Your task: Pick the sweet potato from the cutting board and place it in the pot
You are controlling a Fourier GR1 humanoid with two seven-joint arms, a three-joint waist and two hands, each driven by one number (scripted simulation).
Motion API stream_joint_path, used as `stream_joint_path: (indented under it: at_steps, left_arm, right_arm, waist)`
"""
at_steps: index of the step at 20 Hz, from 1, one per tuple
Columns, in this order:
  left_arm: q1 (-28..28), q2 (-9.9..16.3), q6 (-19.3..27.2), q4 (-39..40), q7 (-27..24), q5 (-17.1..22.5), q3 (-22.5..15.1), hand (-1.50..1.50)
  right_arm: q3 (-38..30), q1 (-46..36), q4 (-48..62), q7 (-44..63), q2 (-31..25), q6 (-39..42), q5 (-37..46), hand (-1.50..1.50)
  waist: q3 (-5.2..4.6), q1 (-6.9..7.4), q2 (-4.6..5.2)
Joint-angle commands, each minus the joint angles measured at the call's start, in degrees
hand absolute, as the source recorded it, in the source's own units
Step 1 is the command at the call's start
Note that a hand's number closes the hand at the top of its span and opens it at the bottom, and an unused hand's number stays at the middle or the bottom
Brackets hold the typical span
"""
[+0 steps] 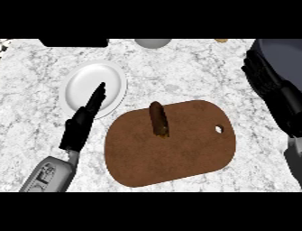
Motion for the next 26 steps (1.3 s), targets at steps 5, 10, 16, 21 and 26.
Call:
stream_joint_path:
  at_steps: [5, 10, 16, 21, 26]
  left_arm:
    - [-6.41, -0.20, 1.93, -5.17, -2.31, 2.13, 5.90, 0.00]
    - [-7.03, -1.02, 2.16, -6.77, -0.74, 6.26, 9.49, 0.00]
    - [-8.31, -0.53, 3.16, -6.02, 0.81, 6.67, 11.55, 0.00]
    - [-5.03, 0.49, 2.10, -6.91, -1.02, 7.69, 13.42, 0.00]
    - [-3.24, 2.73, -0.41, -7.20, -0.68, 9.25, 15.40, 0.00]
  right_arm:
    - [11.08, -19.06, 5.55, 7.73, 0.16, 17.48, -4.65, 1.50]
    - [15.09, -29.49, 11.96, 0.82, -11.58, 24.92, 13.19, -1.50]
    - [21.01, -36.72, 19.85, -18.47, -9.98, 35.42, 18.77, -1.50]
    - [26.80, -47.60, 26.41, -19.85, -6.61, 38.89, 27.41, -1.50]
    - [34.36, -53.10, 30.65, -18.48, -1.99, 43.58, 34.51, -1.50]
  waist:
    - [-0.93, 9.06, 1.30]
    - [-0.70, 8.10, 1.66]
    - [-0.46, 4.85, 1.39]
    - [-0.62, 3.84, 0.75]
    - [-0.66, 2.84, 0.43]
